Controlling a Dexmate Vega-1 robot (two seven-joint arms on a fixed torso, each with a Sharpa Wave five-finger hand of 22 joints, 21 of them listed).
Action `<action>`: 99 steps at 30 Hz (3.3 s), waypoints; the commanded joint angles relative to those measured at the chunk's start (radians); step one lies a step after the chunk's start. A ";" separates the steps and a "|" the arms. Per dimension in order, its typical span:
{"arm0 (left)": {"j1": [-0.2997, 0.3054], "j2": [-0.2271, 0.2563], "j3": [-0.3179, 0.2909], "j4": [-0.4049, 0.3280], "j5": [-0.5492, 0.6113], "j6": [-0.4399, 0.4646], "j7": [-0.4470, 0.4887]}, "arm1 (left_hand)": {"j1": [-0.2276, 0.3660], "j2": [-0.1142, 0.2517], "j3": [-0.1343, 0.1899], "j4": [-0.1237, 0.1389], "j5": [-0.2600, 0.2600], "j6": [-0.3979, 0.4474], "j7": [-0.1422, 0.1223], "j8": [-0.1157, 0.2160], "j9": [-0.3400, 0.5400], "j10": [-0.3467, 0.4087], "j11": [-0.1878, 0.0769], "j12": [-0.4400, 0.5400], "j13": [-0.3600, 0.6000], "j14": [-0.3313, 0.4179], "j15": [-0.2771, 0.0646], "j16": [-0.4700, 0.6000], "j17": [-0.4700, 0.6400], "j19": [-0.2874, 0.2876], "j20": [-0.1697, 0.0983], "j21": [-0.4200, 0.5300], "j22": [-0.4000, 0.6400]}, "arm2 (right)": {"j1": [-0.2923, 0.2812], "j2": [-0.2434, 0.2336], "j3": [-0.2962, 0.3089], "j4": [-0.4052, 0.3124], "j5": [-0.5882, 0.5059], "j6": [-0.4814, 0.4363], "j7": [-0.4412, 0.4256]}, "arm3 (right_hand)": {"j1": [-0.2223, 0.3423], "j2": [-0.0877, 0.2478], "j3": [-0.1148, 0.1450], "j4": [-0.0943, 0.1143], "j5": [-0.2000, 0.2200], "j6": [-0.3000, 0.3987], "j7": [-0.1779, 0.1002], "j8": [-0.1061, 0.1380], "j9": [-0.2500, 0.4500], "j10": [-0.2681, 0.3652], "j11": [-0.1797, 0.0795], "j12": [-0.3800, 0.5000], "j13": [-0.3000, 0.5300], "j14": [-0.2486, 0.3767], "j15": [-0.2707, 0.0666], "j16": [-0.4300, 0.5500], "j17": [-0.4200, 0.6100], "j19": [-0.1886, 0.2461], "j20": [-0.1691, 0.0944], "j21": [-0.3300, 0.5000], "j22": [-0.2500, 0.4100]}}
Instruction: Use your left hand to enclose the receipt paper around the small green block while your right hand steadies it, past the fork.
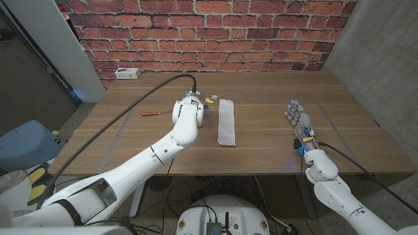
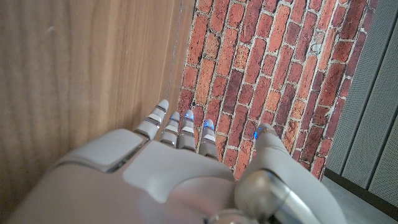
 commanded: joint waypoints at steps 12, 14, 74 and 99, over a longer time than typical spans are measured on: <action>-0.009 0.148 -0.034 -0.145 -0.015 -0.285 -0.159 | 0.160 -0.002 0.005 -0.080 0.017 -0.117 -0.054 0.003 0.001 -0.183 -0.040 -0.003 -0.032 -0.217 0.044 0.005 -0.024 -0.133 0.037 -0.115 0.002 | -0.027 0.011 0.001 -0.022 -0.007 0.010 -0.018 | -0.022 -0.006 -0.004 0.013 0.003 0.004 -0.002 0.000 0.003 0.011 0.001 -0.001 0.004 0.009 0.001 0.000 0.006 0.000 -0.008 0.007 0.002; -0.001 0.169 -0.042 -0.153 -0.037 -0.324 -0.126 | 0.162 -0.006 -0.001 -0.079 0.018 -0.130 -0.054 0.001 0.001 -0.189 -0.049 -0.001 -0.034 -0.224 0.037 0.006 -0.025 -0.140 0.031 -0.122 0.002 | -0.028 0.011 0.001 -0.024 -0.010 0.010 -0.021 | -0.023 -0.006 -0.005 0.013 0.003 0.004 -0.001 0.000 0.003 0.011 0.001 -0.001 0.005 0.009 0.002 0.000 0.007 0.000 -0.009 0.006 0.002; 0.075 0.325 -0.066 0.014 -0.390 -0.525 0.396 | 0.388 0.140 0.003 -0.083 0.019 0.133 0.065 0.096 0.009 0.067 -0.075 0.126 -0.033 0.038 -0.123 0.133 -0.003 0.075 -0.178 -0.094 0.013 | -0.024 -0.032 -0.013 -0.149 -0.072 -0.130 -0.118 | -0.040 -0.014 -0.010 0.021 0.007 0.010 0.002 0.001 0.002 0.020 0.007 -0.002 0.005 0.014 0.005 -0.003 0.005 -0.001 -0.012 0.004 0.002; 0.059 0.317 -0.026 0.063 -0.422 -0.479 0.530 | 0.506 0.205 0.093 -0.085 -0.002 0.488 0.163 0.210 0.078 0.406 -0.099 0.368 0.093 0.443 -0.175 0.287 0.154 0.188 -0.269 0.045 0.024 | -0.002 -0.029 -0.019 -0.137 -0.070 -0.143 -0.115 | -0.042 -0.016 -0.010 0.022 0.008 0.009 0.002 0.000 0.002 0.019 0.006 -0.004 0.005 0.014 0.006 -0.005 0.004 -0.007 -0.014 0.002 0.002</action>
